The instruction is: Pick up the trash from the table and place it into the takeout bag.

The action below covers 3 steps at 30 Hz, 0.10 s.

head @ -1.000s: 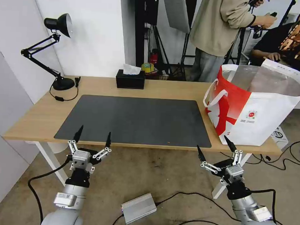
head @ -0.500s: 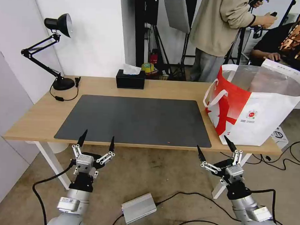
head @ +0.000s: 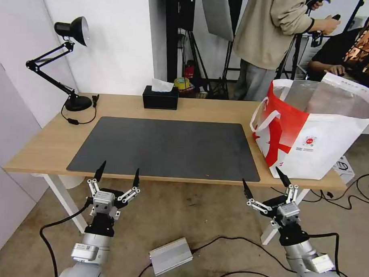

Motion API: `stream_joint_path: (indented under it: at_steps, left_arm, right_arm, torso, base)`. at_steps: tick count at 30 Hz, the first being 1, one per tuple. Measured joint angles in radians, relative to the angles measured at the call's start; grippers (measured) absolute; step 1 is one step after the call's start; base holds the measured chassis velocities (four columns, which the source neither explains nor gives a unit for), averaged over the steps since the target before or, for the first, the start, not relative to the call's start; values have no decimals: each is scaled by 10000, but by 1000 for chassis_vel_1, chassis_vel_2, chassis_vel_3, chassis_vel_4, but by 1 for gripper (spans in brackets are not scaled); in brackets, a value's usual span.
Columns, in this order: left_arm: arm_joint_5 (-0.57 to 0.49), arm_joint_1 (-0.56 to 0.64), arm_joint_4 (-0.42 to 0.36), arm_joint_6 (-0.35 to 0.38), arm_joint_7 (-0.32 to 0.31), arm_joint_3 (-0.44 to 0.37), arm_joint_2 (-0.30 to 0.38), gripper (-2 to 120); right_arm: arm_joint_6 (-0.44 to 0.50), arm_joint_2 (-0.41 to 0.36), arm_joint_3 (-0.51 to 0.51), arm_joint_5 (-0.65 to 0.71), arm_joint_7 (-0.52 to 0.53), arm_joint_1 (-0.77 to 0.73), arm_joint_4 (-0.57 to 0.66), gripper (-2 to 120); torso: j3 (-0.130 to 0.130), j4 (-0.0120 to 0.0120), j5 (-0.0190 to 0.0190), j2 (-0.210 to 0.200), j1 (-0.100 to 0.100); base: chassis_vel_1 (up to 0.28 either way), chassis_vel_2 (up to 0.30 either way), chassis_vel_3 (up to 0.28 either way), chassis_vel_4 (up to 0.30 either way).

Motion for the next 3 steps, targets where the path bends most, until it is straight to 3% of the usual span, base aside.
stream_joint_path:
  at_steps: [3]
  left_arm:
    - [0, -2, 2, 0, -1, 0, 1, 100]
  right_arm:
    - [0, 0, 0, 0, 0, 0, 0, 100]
  torso:
    - [0, 0, 0, 0, 0]
  base:
    - [0, 0, 0, 0]
